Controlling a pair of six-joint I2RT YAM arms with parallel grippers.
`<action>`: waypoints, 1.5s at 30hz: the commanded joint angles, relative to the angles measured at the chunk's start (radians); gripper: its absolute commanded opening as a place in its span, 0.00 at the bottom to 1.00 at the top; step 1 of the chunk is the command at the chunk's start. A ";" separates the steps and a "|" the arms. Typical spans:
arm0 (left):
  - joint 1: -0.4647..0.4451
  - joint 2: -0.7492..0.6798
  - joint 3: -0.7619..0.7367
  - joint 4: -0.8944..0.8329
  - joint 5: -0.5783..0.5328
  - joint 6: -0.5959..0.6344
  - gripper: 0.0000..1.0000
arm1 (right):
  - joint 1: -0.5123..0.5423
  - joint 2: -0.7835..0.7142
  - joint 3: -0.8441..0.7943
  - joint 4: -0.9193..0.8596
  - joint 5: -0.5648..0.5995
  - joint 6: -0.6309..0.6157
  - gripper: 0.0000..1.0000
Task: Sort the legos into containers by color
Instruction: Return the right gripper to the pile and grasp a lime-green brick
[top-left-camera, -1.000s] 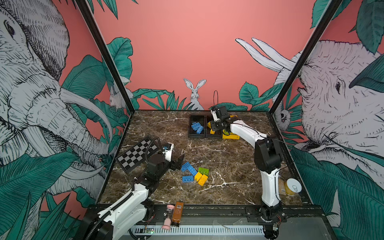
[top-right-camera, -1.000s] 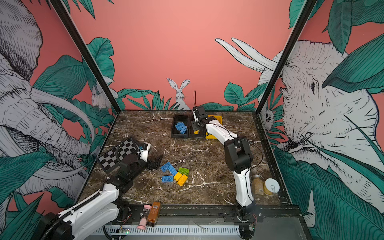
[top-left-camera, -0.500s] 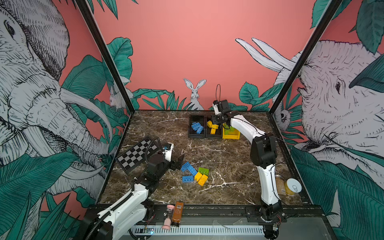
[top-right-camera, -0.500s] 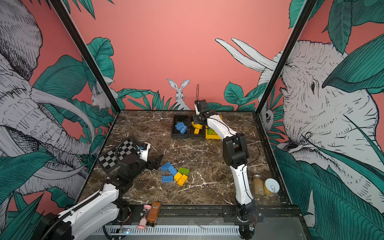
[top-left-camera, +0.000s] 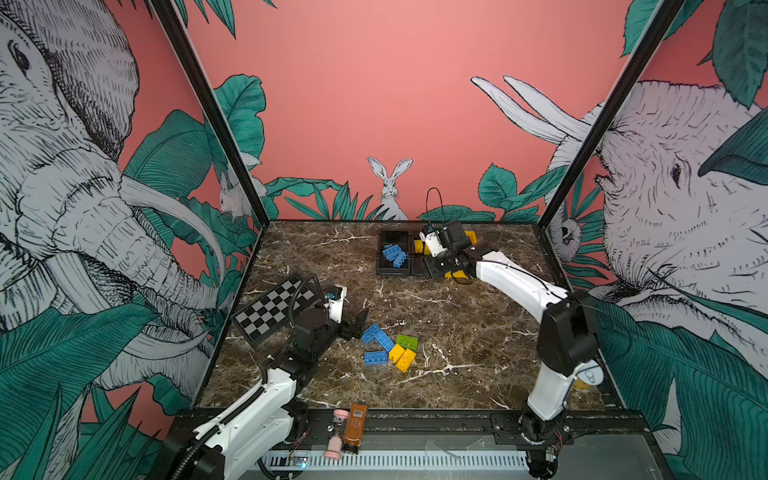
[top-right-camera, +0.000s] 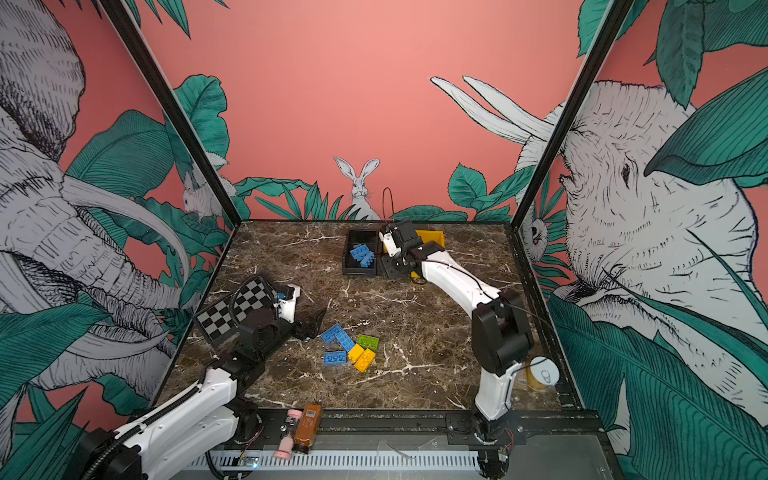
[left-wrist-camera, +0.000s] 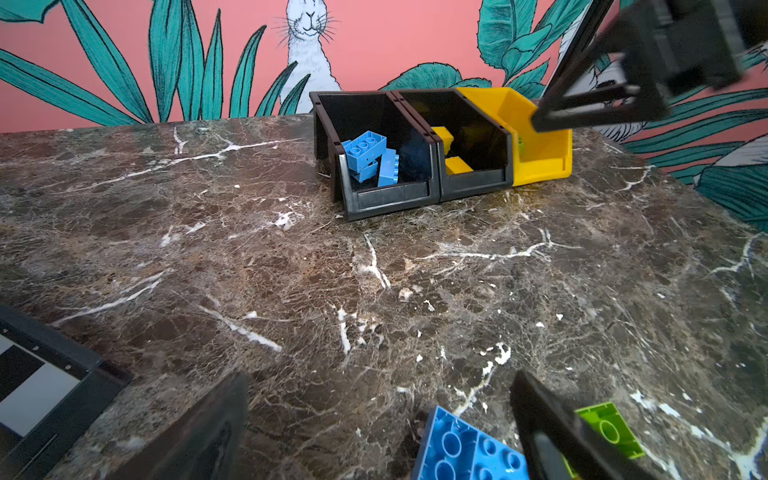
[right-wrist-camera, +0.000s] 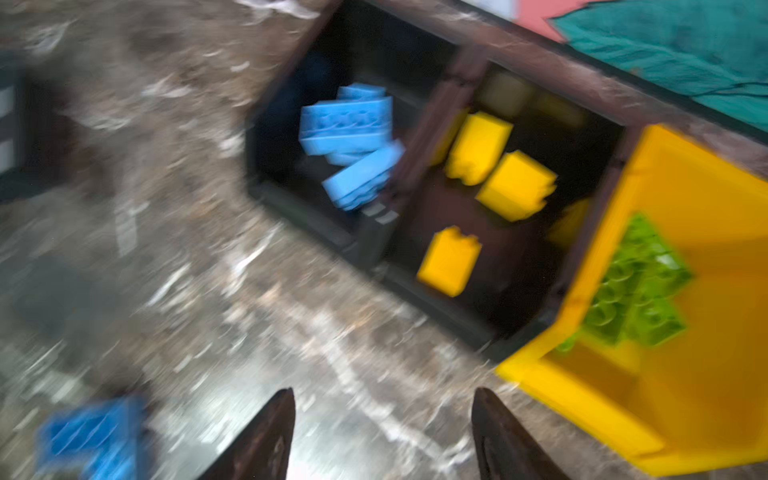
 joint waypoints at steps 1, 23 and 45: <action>-0.001 -0.013 0.001 -0.012 -0.012 0.003 0.99 | 0.080 -0.083 -0.112 -0.021 -0.082 -0.078 0.67; -0.002 0.006 0.003 -0.006 -0.011 0.004 0.99 | 0.283 0.040 -0.242 -0.068 -0.107 -0.118 0.64; -0.001 0.005 0.003 -0.011 -0.015 0.007 0.99 | 0.286 0.135 -0.207 -0.052 0.007 -0.152 0.62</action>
